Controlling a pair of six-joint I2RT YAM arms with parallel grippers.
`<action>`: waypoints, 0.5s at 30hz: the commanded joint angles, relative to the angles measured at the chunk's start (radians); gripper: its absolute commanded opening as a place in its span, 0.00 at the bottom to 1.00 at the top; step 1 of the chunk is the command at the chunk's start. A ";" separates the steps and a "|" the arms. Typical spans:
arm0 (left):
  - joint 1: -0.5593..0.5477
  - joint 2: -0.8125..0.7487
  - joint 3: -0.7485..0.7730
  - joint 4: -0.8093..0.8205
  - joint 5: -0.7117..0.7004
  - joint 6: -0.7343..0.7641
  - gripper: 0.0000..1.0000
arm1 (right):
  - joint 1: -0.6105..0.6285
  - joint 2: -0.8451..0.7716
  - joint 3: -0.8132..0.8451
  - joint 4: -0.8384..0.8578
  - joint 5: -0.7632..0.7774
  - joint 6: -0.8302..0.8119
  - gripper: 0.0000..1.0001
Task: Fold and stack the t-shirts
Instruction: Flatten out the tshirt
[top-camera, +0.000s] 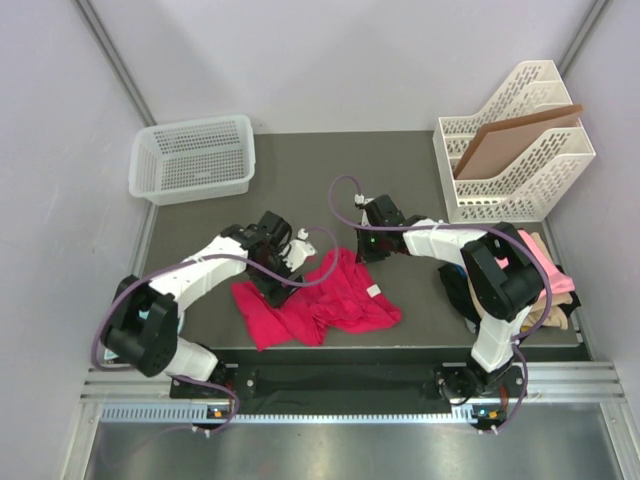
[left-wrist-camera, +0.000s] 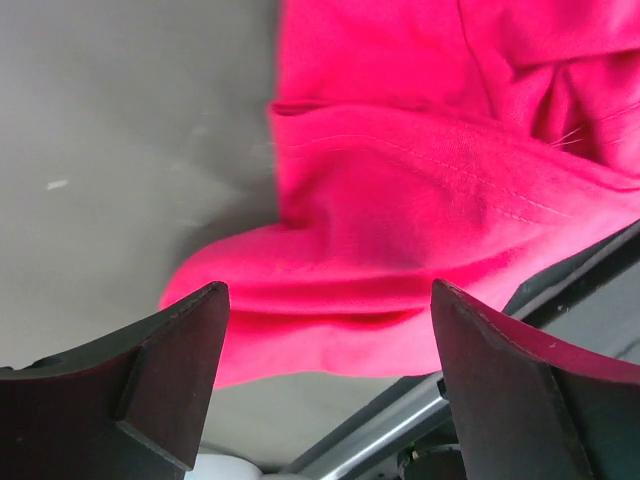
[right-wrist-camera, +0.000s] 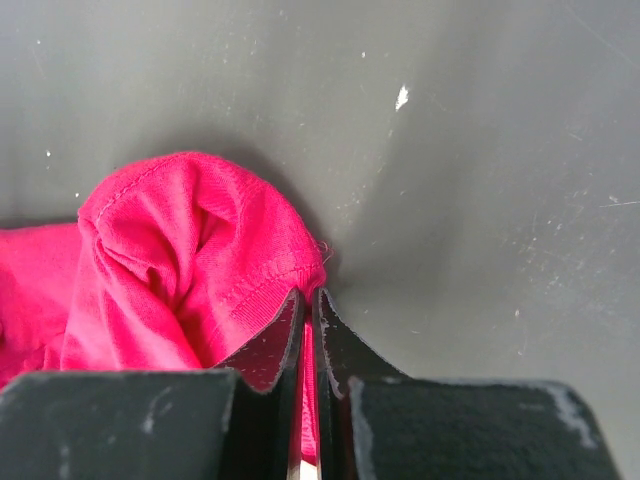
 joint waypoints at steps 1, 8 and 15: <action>0.003 0.058 0.020 -0.027 0.066 0.056 0.85 | 0.023 -0.008 -0.019 -0.031 0.016 0.008 0.00; 0.003 0.110 0.078 -0.019 0.091 0.056 0.37 | 0.023 -0.016 -0.013 -0.037 0.017 0.012 0.00; 0.005 0.051 0.104 -0.007 0.055 0.045 0.00 | 0.024 -0.034 -0.013 -0.042 0.016 0.014 0.00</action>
